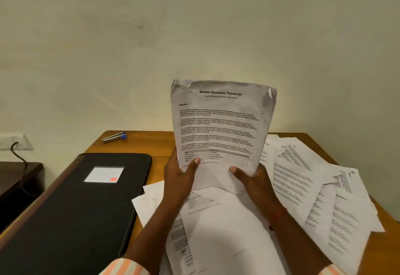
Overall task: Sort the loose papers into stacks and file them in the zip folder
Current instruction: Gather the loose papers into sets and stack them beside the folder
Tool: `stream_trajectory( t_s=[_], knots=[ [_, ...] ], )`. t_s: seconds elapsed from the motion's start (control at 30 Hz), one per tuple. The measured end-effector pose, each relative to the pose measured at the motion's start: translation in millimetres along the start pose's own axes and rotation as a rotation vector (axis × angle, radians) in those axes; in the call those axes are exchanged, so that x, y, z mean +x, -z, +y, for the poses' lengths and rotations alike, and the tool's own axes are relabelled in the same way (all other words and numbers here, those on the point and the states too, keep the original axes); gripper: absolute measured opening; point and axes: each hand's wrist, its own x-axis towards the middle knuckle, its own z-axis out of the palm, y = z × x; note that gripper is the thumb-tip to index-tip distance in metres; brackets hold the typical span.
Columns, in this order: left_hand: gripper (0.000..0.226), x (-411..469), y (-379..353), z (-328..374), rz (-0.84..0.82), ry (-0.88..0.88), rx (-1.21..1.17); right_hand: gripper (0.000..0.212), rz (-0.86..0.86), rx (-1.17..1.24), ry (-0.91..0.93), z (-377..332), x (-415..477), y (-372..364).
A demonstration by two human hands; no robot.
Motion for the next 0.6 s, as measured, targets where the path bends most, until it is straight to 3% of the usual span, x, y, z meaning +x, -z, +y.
stream_trajectory(
  t_s=[0.2, 0.4, 0.5, 0.6],
  knots=[
    [0.045, -1, -2, -13, -0.067, 0.078, 0.070, 0.053, -0.054, -0.123, 0.026, 0, -3, 0],
    [0.038, 2, 0, -12, -0.126, 0.150, 0.124, 0.061, -0.100, -0.278, 0.094, -5, -4, 2],
    [0.028, 7, 10, -1, -0.156, 0.163, -0.019, 0.049, -0.106, -0.203, 0.056, -12, 0, 8],
    [0.019, 15, 20, 3, -0.240, 0.295, -0.180, 0.049, -0.224, -0.171, -0.020, -10, -1, 14]
  ],
)
